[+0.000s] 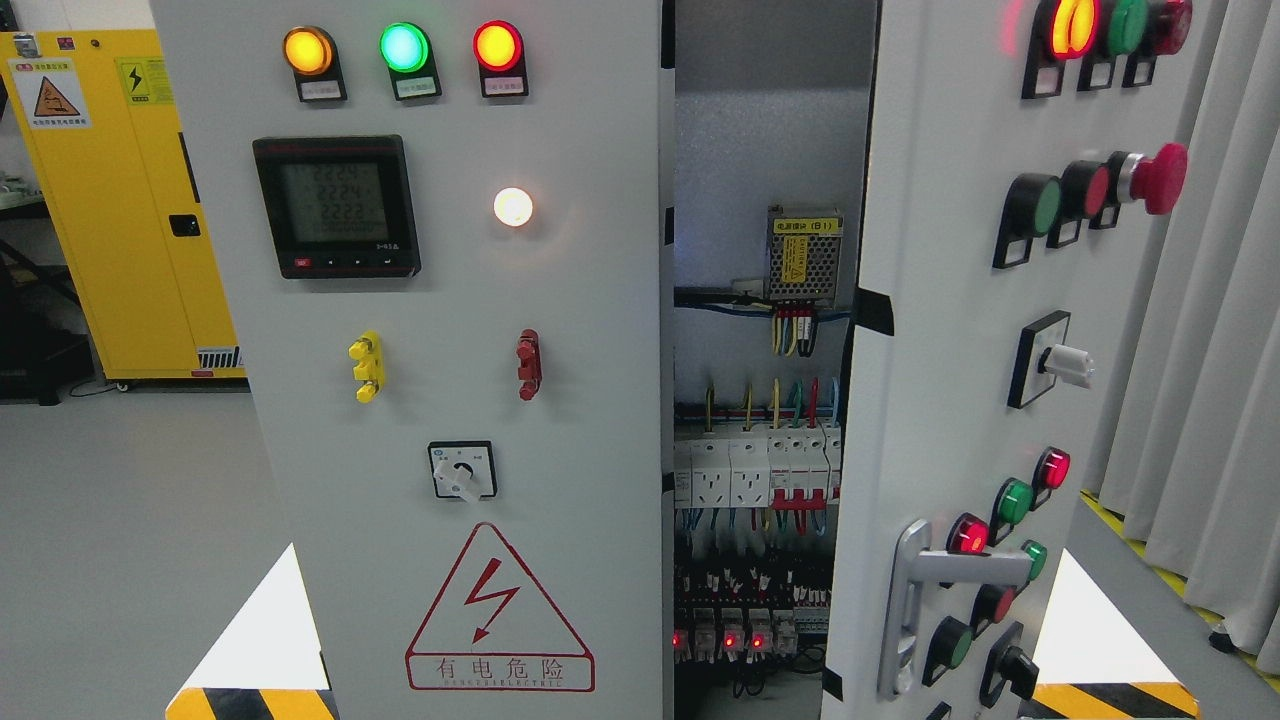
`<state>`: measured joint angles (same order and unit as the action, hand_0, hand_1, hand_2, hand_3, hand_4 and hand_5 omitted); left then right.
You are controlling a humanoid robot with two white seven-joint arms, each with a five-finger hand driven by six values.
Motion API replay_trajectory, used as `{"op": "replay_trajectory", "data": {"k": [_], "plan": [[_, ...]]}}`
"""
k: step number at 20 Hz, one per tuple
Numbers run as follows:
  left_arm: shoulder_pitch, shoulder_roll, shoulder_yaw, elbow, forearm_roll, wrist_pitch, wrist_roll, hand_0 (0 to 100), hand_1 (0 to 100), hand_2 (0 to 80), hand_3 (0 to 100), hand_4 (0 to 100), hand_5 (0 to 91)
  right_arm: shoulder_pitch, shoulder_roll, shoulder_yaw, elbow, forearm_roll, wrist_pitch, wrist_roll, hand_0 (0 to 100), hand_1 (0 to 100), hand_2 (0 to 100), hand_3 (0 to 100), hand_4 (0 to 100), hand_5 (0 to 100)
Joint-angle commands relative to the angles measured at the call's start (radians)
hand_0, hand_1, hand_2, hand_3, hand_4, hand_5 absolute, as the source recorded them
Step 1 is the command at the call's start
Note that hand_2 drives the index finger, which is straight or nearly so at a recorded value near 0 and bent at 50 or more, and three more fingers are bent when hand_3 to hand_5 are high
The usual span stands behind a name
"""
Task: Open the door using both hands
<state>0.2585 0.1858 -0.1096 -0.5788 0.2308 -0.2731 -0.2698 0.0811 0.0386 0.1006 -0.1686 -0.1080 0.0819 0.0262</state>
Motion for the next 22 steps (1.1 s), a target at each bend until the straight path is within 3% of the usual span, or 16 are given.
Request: {"op": "replay_trajectory", "data": {"k": [1,3,6,8,10,13,15,19,22], "plan": [[0.241,0.121,0.125,-0.752,0.010,0.005,-0.049,40,21,11.9,34,14,0.0,0.002,-0.009,-0.001,0.004,0.001,0.001,0.000,21,11,0,0,0,0],[0.271,0.118,0.209,-0.846,0.010,0.003,-0.121,39,21,13.3,37,18,0.0,0.000,-0.014,-0.001,0.004,0.001,0.003,0.000,21,11,0,0,0,0],[0.272,0.104,0.338,-0.917,0.022,0.002,-0.303,39,23,18.7,44,24,0.0,0.002,-0.014,-0.001,0.006,0.001,0.006,0.001,21,11,0,0,0,0],[0.266,0.106,0.402,-0.940,0.091,0.005,-0.434,38,21,21.3,46,27,0.0,0.002,-0.014,-0.001,0.006,0.001,0.009,0.001,21,11,0,0,0,0],[0.260,0.118,0.436,-0.960,0.151,0.008,-0.526,36,20,21.3,44,28,0.0,0.003,-0.014,-0.001,0.006,0.001,0.009,0.001,21,11,0,0,0,0],[0.211,0.147,0.436,-0.972,0.166,0.020,-0.591,32,20,20.9,43,28,0.0,0.003,-0.014,-0.001,0.006,-0.001,0.010,0.001,21,11,0,0,0,0],[0.153,0.188,0.427,-0.980,0.189,0.054,-0.595,30,19,21.1,42,29,0.0,0.003,-0.014,-0.001,0.006,0.001,0.012,0.001,21,11,0,0,0,0],[0.047,0.277,0.395,-1.022,0.323,0.139,-0.621,27,20,22.9,44,32,2.0,0.003,-0.014,-0.001,0.006,-0.001,0.012,0.001,21,11,0,0,0,0],[0.007,0.307,0.360,-1.076,0.378,0.181,-0.629,25,21,23.9,45,33,3.3,0.003,-0.014,-0.002,0.006,-0.001,0.012,0.001,21,11,0,0,0,0]]}}
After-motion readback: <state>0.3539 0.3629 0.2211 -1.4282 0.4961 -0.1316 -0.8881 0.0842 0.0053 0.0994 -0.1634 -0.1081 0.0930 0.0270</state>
